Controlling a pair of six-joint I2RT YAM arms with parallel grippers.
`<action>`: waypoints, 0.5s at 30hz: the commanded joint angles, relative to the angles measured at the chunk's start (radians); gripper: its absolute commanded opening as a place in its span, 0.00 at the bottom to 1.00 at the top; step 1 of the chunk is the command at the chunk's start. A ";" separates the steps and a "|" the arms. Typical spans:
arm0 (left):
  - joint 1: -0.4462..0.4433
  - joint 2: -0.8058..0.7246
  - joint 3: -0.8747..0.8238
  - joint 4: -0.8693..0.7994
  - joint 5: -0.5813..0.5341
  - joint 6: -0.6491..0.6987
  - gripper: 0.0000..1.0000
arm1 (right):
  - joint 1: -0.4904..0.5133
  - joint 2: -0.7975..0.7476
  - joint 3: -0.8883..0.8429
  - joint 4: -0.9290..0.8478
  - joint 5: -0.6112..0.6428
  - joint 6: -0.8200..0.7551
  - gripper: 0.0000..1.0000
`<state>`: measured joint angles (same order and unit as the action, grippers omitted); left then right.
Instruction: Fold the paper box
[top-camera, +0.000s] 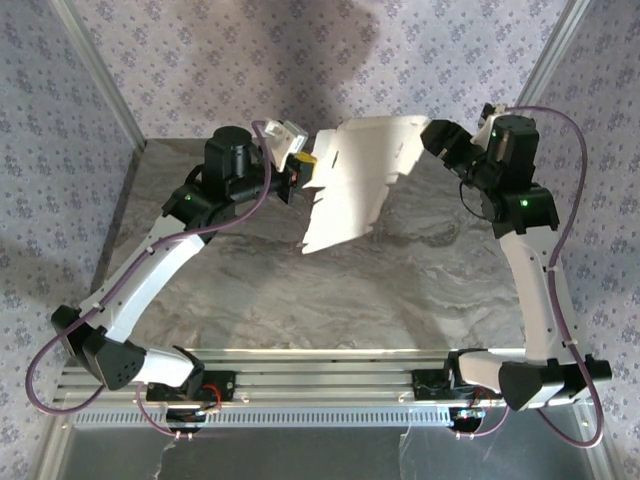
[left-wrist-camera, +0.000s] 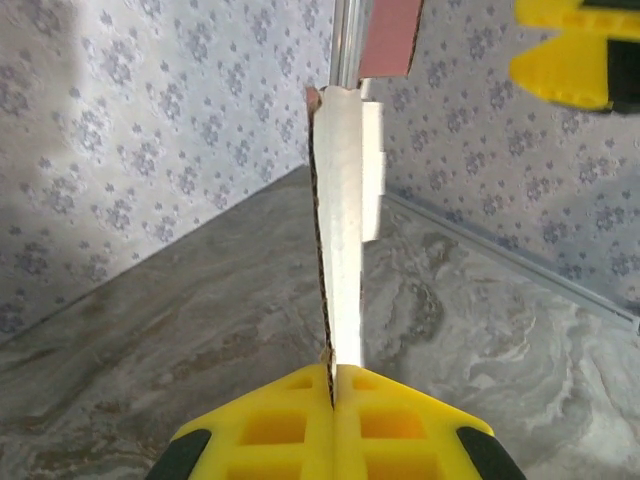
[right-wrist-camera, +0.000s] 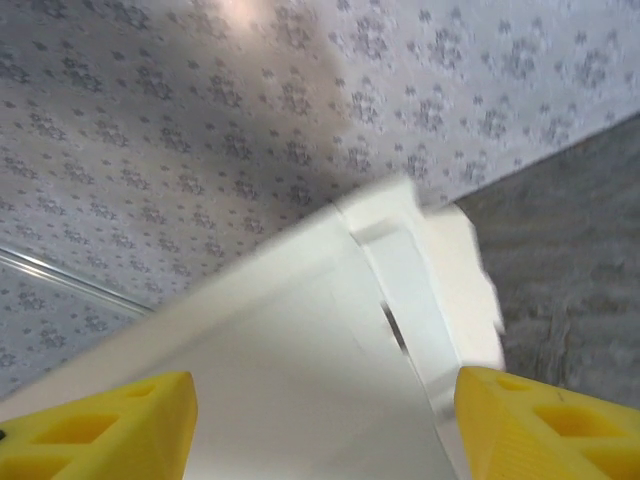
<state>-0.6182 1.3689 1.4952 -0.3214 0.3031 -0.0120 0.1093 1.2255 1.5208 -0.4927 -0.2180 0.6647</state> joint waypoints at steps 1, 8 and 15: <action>0.026 -0.031 -0.111 -0.018 0.020 0.016 0.00 | 0.001 0.011 0.006 0.023 0.062 -0.021 0.68; 0.051 -0.036 -0.368 0.163 -0.227 0.029 0.00 | 0.028 0.172 0.068 -0.180 -0.095 0.354 0.49; 0.055 -0.020 -0.437 0.247 -0.302 0.037 0.00 | 0.236 0.304 0.115 -0.243 -0.050 0.678 0.52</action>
<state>-0.5629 1.3579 1.0523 -0.1913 0.0513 0.0097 0.2813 1.5105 1.5795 -0.6662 -0.2699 1.1362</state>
